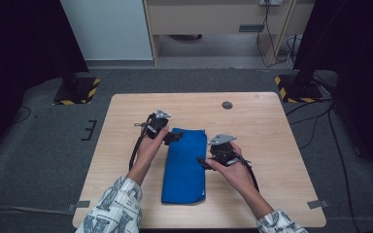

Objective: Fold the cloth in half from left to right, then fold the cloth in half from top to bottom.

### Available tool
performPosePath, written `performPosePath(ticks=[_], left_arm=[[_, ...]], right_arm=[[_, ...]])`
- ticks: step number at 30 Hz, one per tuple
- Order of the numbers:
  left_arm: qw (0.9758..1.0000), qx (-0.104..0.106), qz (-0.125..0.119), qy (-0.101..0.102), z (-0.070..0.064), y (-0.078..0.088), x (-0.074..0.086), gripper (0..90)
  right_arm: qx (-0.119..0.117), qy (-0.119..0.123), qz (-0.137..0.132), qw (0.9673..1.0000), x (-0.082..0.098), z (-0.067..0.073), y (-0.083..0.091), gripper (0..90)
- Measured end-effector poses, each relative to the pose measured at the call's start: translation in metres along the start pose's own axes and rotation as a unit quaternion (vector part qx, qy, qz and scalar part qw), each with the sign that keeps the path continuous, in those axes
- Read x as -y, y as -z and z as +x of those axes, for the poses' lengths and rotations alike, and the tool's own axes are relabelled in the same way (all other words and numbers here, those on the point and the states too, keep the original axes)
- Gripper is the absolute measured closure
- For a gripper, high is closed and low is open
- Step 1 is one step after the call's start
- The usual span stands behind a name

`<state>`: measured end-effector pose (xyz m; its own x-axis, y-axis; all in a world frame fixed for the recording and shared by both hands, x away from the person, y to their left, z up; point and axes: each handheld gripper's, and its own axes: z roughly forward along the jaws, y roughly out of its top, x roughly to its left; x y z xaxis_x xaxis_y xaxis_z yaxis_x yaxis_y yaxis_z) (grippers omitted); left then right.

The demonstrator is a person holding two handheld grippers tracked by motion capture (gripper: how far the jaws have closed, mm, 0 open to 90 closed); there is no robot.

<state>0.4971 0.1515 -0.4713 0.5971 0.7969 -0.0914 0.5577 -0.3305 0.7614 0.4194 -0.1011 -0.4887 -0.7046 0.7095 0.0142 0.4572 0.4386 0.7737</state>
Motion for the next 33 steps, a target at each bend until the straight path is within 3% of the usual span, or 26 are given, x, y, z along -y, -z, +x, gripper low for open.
performPosePath(ticks=[4,9,13,16,23,33], left_arm=[[1.0,-0.006,0.003,0.001,0.005,0.003,0.003,13.4],[1.0,0.0,-0.005,0.005,0.011,0.003,0.004,13.5],[0.9997,0.023,-0.003,0.004,0.014,0.0,0.004,15.3],[0.9996,0.028,0.01,0.0,0.014,-0.004,0.006,17.3],[0.9993,0.034,0.013,0.002,0.013,-0.011,0.009,17.4],[0.9991,0.036,0.019,0.014,0.025,-0.019,0.016,19.2]], right_arm=[[0.005,-0.003,0.001,1.0,-0.003,-0.005,-0.002,15.6],[0.007,-0.014,0.005,0.9999,-0.006,-0.016,-0.008,17.9],[0.016,-0.015,0.013,0.9997,-0.011,-0.025,-0.018,22.8],[0.023,-0.009,0.021,0.9995,-0.015,-0.028,-0.027,28.9],[0.02,-0.028,0.006,0.9994,-0.027,-0.038,-0.038,38.8],[0.033,-0.037,0.015,0.9987,-0.034,-0.053,-0.06,45.7]])
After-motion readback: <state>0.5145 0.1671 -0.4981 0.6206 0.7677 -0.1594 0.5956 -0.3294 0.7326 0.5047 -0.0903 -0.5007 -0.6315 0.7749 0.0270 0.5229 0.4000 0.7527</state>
